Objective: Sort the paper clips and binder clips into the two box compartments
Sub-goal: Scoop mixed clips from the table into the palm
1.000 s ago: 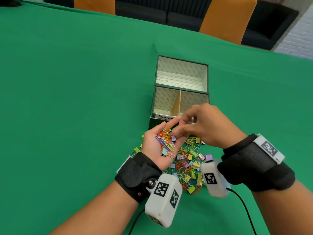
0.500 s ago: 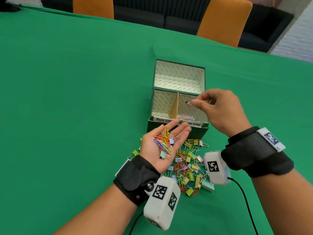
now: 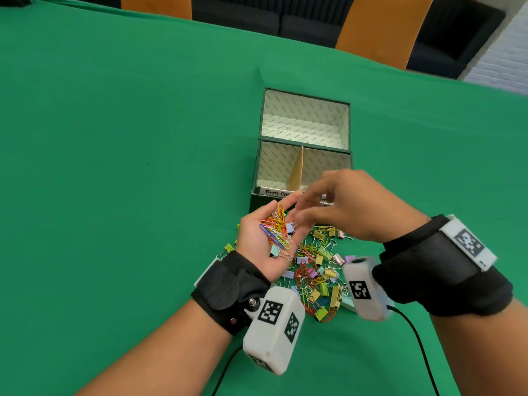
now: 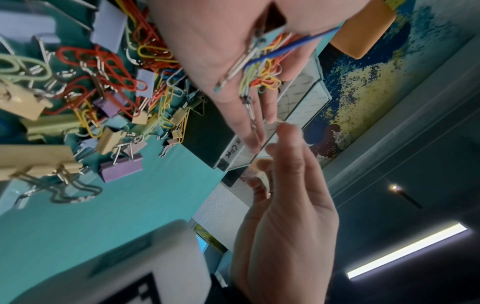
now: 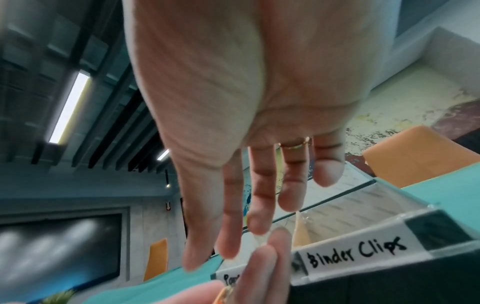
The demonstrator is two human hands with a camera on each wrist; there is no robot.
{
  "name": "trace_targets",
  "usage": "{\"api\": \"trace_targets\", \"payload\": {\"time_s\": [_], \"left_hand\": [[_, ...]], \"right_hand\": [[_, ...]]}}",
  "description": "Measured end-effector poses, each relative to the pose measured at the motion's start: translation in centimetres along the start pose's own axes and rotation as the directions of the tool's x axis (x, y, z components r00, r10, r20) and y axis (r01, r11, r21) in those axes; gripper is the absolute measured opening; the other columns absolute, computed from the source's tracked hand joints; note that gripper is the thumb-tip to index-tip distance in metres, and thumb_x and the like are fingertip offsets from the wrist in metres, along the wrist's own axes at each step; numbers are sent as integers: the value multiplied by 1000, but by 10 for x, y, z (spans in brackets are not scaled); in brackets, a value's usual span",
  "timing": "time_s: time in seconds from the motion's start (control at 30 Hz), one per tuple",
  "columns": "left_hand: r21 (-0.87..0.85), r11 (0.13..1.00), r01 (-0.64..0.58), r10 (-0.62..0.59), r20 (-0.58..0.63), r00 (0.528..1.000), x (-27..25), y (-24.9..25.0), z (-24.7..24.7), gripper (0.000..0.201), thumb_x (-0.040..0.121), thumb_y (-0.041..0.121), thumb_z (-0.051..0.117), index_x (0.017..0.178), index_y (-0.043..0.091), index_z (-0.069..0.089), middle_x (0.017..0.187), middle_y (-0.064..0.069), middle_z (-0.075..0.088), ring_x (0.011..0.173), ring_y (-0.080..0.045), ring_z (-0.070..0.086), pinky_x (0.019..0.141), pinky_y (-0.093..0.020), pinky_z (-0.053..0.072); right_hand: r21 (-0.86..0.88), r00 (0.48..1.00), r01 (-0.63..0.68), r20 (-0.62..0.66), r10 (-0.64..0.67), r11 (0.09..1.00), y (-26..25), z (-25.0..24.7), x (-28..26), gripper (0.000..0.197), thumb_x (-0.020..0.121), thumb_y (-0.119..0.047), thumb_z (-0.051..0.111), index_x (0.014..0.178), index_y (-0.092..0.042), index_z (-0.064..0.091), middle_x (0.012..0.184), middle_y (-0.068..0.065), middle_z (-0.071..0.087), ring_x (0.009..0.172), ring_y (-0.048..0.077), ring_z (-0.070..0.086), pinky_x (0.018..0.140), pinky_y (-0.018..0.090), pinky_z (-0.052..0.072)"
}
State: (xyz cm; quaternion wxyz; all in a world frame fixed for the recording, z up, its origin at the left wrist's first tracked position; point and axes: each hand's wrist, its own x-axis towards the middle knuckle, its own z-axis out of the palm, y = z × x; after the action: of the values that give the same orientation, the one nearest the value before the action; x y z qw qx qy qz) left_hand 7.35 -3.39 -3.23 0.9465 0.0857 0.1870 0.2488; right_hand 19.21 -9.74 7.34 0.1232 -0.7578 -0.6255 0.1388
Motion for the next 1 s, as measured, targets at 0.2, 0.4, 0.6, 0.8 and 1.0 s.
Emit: {"api": "trace_targets", "payload": {"time_s": [0.2,0.4,0.6,0.8,1.0], "left_hand": [[14,1000,0,0,-14,1000,-1,-1,1,43,99,25,34,127,-1,55,113,-24,66,92,-35,69,86,-37,54],[-57,998,9,-8,21,1000,0,-2,2,39,100,22,35,116,-4,59,103,-27,68,86,-36,70,81,-44,55],[-113,993,37,-32,49,998,0,0,1,41,98,20,38,106,-10,65,116,-32,61,105,-45,62,91,-51,48],[-126,991,50,-43,63,997,1,0,0,44,97,20,39,101,-11,69,117,-31,61,109,-44,60,93,-50,48],[-112,993,33,-30,24,999,0,2,3,39,98,21,37,117,-7,58,117,-31,61,111,-44,58,93,-50,48]], "right_hand": [[-145,998,11,68,-1,989,3,12,4,19,74,-46,76,92,-38,77,89,-5,53,85,13,51,76,34,46],[-100,1000,9,15,-7,995,9,7,4,19,83,-46,66,86,-29,73,90,-3,54,84,16,51,71,30,36],[5,969,-64,-241,64,998,19,-14,7,22,85,-45,66,76,-24,65,73,-13,55,66,1,48,55,19,32],[47,831,-190,-524,186,981,42,-12,20,25,85,-46,66,74,-24,62,69,-6,57,66,15,52,54,24,31],[-47,942,-184,-293,163,982,36,2,12,17,82,-51,67,81,-34,66,82,-10,57,68,4,47,61,26,33]]}}
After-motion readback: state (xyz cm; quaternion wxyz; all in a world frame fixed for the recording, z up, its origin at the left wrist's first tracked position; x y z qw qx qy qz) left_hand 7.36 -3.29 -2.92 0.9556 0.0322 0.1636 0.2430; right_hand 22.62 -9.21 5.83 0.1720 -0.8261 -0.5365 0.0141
